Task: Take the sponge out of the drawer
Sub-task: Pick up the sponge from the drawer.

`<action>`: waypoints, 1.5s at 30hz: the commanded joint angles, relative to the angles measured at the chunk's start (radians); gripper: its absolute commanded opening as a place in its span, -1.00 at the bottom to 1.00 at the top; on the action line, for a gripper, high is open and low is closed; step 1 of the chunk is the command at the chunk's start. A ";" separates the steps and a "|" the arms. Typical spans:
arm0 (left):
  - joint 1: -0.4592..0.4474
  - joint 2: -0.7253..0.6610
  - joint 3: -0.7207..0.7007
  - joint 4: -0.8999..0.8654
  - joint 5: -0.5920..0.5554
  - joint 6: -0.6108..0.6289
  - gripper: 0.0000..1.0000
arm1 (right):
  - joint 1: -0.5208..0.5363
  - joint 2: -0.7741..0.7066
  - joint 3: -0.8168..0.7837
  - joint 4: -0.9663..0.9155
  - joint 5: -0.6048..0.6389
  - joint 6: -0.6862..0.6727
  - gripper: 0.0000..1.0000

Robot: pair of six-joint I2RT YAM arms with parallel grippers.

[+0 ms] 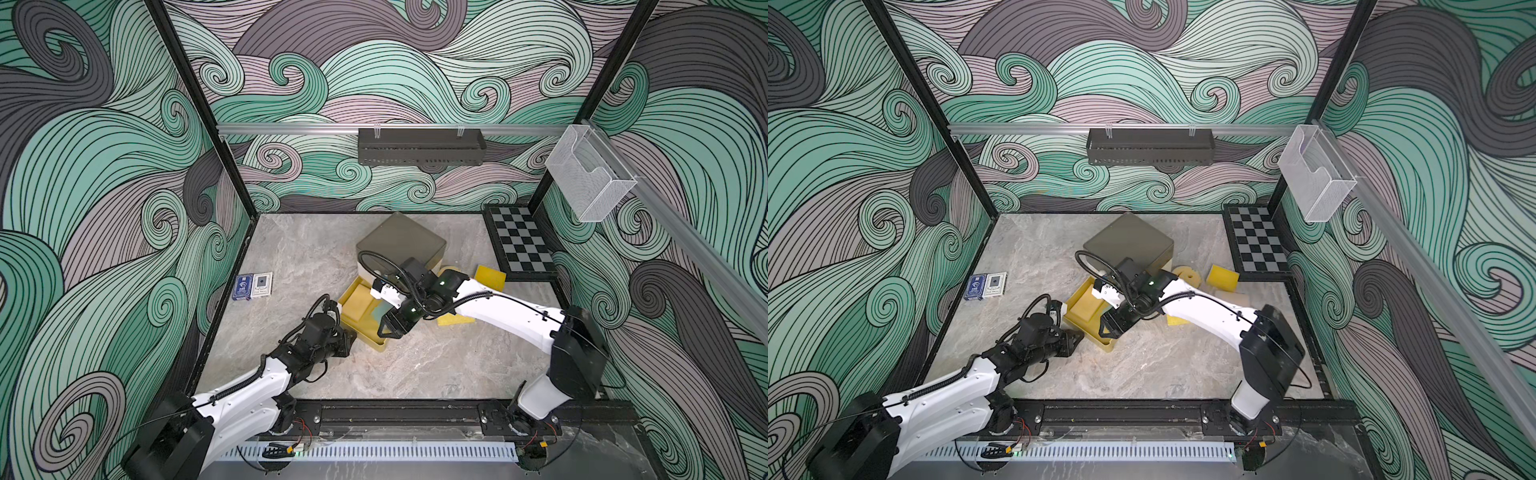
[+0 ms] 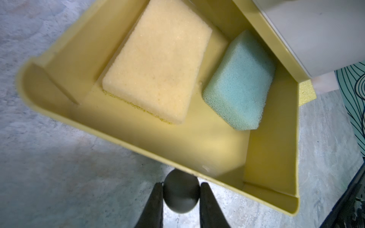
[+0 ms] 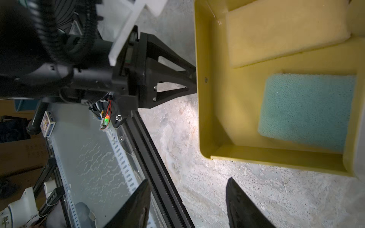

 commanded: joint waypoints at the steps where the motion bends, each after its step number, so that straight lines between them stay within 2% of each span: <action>1: -0.005 0.004 0.038 0.025 0.009 0.007 -0.67 | 0.014 0.087 0.125 0.020 0.090 -0.004 0.21; 6: -0.005 -0.004 0.036 0.025 0.011 0.006 -0.67 | 0.019 0.209 0.193 -0.014 0.267 -0.006 0.20; 19: -0.006 0.001 0.040 0.027 0.018 0.007 -0.67 | 0.042 0.286 0.188 -0.040 0.469 0.006 0.20; 36: -0.007 0.005 0.049 0.020 0.025 0.010 -0.67 | 0.116 0.377 0.190 -0.037 0.529 0.020 0.18; 42: -0.006 0.010 0.051 0.020 0.029 0.014 -0.67 | 0.121 0.414 0.204 -0.038 0.614 0.013 0.16; 45: -0.007 0.015 0.052 0.023 0.030 0.014 -0.67 | 0.119 0.425 0.209 -0.040 0.633 0.014 -0.04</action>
